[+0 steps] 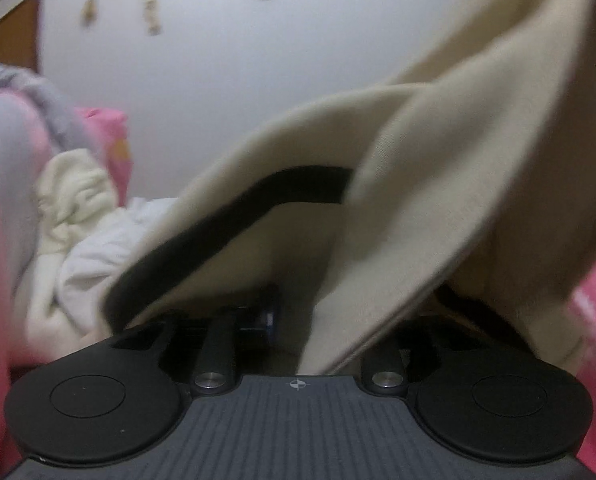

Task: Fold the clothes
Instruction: 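Raise the hoodie high with both tools to shake it out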

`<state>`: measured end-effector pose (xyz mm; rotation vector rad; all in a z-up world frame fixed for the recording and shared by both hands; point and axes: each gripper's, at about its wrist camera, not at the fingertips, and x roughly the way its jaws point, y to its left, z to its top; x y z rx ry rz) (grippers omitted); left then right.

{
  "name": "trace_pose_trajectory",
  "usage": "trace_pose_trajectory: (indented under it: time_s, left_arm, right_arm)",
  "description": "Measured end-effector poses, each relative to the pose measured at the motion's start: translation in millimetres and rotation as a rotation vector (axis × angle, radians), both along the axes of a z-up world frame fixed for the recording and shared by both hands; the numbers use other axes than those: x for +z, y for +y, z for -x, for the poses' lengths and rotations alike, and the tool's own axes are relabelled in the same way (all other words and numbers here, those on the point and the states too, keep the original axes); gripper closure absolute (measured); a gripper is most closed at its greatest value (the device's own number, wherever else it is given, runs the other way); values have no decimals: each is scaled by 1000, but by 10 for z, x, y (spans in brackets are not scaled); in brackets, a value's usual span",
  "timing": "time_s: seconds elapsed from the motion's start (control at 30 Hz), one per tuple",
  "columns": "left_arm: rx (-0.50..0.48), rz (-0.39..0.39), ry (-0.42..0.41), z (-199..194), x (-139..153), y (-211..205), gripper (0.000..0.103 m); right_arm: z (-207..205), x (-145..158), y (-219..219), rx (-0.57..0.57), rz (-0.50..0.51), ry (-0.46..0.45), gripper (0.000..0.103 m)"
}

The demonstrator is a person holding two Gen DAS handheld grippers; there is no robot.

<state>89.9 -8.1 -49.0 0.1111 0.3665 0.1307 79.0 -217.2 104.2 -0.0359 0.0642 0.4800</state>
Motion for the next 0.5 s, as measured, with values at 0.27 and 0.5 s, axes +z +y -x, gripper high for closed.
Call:
trace_pose_trajectory:
  time_s: [0.27, 0.5]
  left_arm:
    - [82, -10, -205, 648, 715, 152, 96]
    - [136, -8, -391, 1280, 1322, 76, 96]
  right_arm:
    - [251, 64, -225, -73, 12, 23, 97]
    - [708, 394, -287, -102, 5, -81, 97]
